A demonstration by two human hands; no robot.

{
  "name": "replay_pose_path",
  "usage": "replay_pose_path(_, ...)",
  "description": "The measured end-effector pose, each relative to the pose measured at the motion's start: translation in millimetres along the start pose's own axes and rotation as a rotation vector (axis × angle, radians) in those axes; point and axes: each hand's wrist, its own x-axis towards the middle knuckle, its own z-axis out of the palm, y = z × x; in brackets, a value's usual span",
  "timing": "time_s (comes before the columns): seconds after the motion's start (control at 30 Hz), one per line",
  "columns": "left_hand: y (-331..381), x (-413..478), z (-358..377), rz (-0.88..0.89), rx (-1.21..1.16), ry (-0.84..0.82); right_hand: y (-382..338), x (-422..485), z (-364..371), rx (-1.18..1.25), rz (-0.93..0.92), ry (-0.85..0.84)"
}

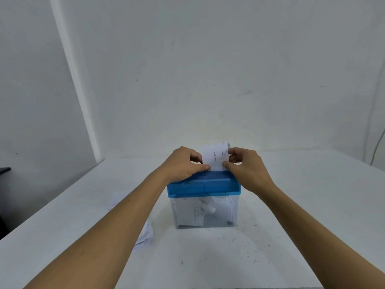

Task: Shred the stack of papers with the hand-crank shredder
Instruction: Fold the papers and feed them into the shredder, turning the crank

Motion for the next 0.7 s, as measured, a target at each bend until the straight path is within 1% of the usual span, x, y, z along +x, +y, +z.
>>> replay_pose_path(0.07,2,0,0,-0.008,0.012,-0.01,3,0,-1,0.069,0.011,0.025)
replay_pose_path(0.13,2,0,-1,-0.017,0.0,-0.016,12,0,-5,0.121,0.001,0.093)
replay_pose_path(0.2,1,0,-1,-0.024,-0.022,-0.019,29,-3,-8,0.075,-0.012,0.15)
replay_pose_path(0.23,0,-1,-1,-0.026,-0.026,-0.024,38,-7,-8,0.013,-0.016,0.14)
replay_pose_path(0.3,0,0,-1,-0.026,-0.019,-0.03,56,-16,-4,-0.179,-0.06,0.013)
replay_pose_path(0.37,0,1,-1,-0.026,-0.015,-0.033,71,-23,3,-0.348,-0.143,-0.119)
replay_pose_path(0.43,1,0,-1,-0.027,-0.012,-0.046,79,-23,6,-0.449,-0.187,-0.158)
replay_pose_path(0.5,1,0,-1,-0.028,-0.001,-0.054,83,-21,8,-0.493,-0.192,-0.169)
replay_pose_path(0.6,0,1,-1,-0.024,-0.001,-0.048,88,-21,15,-0.484,-0.143,-0.202)
replay_pose_path(0.7,0,2,-1,-0.019,-0.009,-0.049,89,-26,23,-0.507,-0.131,-0.21)
